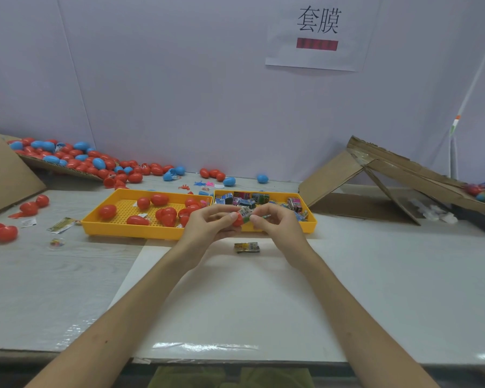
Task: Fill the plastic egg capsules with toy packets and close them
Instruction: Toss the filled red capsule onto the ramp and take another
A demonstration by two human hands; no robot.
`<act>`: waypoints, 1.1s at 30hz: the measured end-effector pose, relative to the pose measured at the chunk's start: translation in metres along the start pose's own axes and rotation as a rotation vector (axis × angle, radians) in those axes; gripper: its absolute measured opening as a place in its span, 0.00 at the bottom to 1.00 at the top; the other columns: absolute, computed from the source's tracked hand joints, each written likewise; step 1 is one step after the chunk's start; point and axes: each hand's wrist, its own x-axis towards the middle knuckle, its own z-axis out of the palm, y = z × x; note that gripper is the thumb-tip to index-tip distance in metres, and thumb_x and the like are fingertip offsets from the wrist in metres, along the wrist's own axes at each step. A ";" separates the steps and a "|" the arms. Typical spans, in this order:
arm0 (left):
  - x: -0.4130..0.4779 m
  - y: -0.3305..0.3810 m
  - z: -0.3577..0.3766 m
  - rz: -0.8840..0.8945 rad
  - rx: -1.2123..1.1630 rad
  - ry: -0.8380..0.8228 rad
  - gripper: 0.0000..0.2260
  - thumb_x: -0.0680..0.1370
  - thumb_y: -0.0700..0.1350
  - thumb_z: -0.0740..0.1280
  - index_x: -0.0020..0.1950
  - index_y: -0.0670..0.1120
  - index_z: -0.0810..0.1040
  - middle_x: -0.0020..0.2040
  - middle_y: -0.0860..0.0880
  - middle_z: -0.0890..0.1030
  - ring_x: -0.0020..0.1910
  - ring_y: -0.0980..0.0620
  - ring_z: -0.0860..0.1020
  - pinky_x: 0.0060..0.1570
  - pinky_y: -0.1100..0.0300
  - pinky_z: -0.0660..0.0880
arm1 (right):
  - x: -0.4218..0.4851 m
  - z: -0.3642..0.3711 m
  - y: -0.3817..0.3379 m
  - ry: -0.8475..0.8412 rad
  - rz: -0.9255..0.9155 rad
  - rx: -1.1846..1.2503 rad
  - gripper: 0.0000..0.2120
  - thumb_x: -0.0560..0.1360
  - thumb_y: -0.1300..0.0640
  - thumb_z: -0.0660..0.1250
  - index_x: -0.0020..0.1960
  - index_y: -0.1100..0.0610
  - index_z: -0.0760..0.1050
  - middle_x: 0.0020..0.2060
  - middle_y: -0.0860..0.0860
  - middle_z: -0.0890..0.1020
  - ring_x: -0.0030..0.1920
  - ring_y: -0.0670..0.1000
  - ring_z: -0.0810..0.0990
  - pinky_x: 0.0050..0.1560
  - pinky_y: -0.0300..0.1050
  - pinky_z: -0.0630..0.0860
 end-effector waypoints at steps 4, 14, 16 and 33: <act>0.000 0.001 0.000 -0.007 -0.020 -0.002 0.08 0.78 0.40 0.72 0.57 0.44 0.85 0.47 0.42 0.86 0.48 0.42 0.86 0.46 0.58 0.83 | 0.001 -0.001 -0.001 -0.016 0.065 0.048 0.03 0.77 0.61 0.72 0.47 0.53 0.81 0.45 0.50 0.83 0.40 0.43 0.82 0.42 0.38 0.78; -0.001 0.003 0.000 -0.094 -0.141 -0.035 0.08 0.78 0.41 0.72 0.57 0.44 0.84 0.50 0.41 0.86 0.50 0.42 0.86 0.46 0.59 0.82 | -0.002 0.002 -0.003 0.042 -0.038 0.024 0.11 0.75 0.58 0.75 0.56 0.50 0.80 0.50 0.50 0.84 0.51 0.51 0.84 0.52 0.47 0.82; -0.001 0.003 0.000 -0.102 -0.146 -0.028 0.10 0.78 0.41 0.72 0.59 0.43 0.83 0.51 0.39 0.86 0.50 0.42 0.86 0.46 0.59 0.82 | -0.003 0.005 -0.001 0.146 -0.191 -0.117 0.10 0.73 0.57 0.77 0.51 0.49 0.79 0.46 0.45 0.84 0.46 0.45 0.83 0.45 0.39 0.79; -0.001 0.006 -0.003 -0.172 -0.287 -0.077 0.19 0.73 0.46 0.74 0.61 0.39 0.78 0.56 0.38 0.85 0.56 0.42 0.85 0.48 0.58 0.82 | -0.009 0.018 0.002 0.218 -0.487 -0.256 0.14 0.74 0.62 0.75 0.59 0.57 0.82 0.57 0.50 0.83 0.51 0.45 0.85 0.52 0.46 0.83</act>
